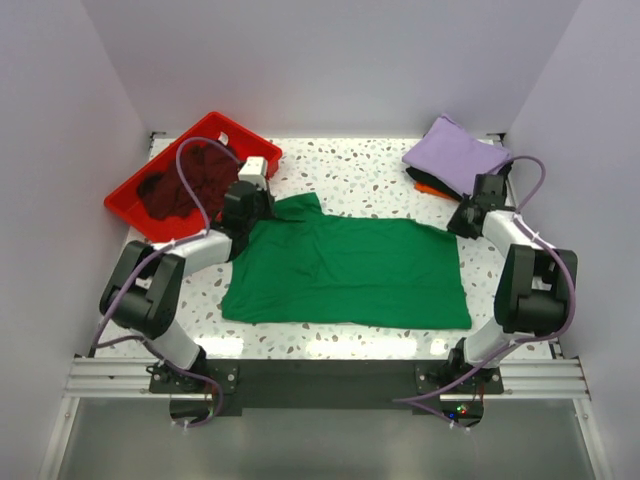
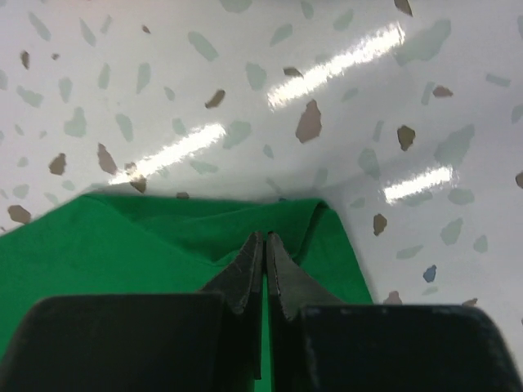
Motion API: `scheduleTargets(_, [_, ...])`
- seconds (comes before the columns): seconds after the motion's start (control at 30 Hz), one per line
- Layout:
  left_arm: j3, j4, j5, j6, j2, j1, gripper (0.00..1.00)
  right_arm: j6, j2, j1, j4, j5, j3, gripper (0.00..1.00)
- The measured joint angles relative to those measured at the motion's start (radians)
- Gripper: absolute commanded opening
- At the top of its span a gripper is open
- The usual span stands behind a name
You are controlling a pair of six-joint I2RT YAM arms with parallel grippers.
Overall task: Fold and stack the t-shirts
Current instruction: Fold the tshirt
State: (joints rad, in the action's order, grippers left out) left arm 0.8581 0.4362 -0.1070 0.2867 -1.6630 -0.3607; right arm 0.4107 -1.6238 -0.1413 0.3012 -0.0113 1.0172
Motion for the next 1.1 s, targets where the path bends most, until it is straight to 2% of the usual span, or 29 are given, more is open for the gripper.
scheduleTargets(0.3, [-0.269,0.056,0.032,0.052,0.213,0.000,0.00,-0.005,0.112,0.001,0.020,0.048,-0.106,0.00])
scheduleTargets(0.5, [-0.407,0.067,0.037,0.081,0.413,0.000,0.00,-0.009,0.195,0.001,0.023,0.075,-0.145,0.00])
scheduleTargets(0.73, [-0.503,0.055,0.041,0.101,0.585,0.000,0.00,-0.009,0.260,0.001,0.039,0.108,-0.198,0.00])
scheduleTargets(1.1, [-0.603,0.018,0.047,0.145,0.736,-0.001,0.00,-0.007,0.427,0.002,0.065,0.134,-0.289,0.00])
